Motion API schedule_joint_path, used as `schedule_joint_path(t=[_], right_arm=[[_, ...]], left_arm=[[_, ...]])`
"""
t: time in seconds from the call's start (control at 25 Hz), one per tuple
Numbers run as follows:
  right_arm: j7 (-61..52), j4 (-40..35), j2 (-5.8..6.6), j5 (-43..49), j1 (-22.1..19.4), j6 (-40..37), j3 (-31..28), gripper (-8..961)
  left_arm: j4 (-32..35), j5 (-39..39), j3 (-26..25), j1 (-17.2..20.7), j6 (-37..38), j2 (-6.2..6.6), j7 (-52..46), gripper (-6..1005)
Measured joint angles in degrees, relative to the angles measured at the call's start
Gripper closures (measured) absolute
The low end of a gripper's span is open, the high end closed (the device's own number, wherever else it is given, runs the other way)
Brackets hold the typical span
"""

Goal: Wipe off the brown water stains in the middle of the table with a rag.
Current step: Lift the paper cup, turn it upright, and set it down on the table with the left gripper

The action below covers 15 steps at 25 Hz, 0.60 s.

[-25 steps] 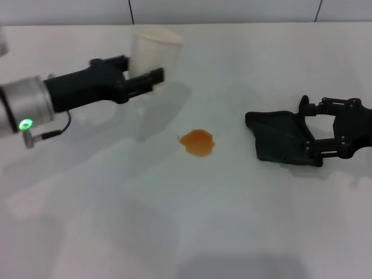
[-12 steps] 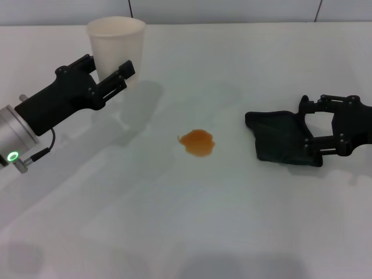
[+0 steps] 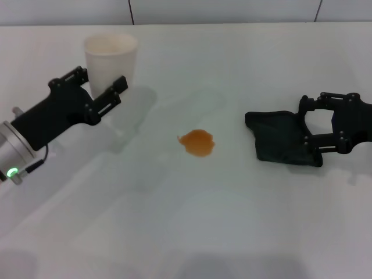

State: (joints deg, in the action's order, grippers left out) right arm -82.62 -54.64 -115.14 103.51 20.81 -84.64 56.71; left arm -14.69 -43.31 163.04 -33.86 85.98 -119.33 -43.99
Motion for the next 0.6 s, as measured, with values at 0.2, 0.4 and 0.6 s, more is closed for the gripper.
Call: schedule_joint_path(t=[0.2, 0.4, 0.6], right_arm=[[0.00, -0.03, 0.00, -0.27, 0.03, 0.00, 0.00, 96], [0.00, -0.03, 0.00, -0.27, 0.09, 0.00, -0.03, 96], [0.00, -0.07, 0.00, -0.27, 0.18, 0.00, -0.10, 96]], left_arm=[[1.75, 0.01, 0.00, 1.00, -2.37, -0.02, 0.11, 416], [3.94, 0.38, 0.00, 1.48, -5.54, 0.05, -0.33, 417], [4.21, 2.24, 0.00, 1.07, -7.41, 0.28, -3.76, 420]])
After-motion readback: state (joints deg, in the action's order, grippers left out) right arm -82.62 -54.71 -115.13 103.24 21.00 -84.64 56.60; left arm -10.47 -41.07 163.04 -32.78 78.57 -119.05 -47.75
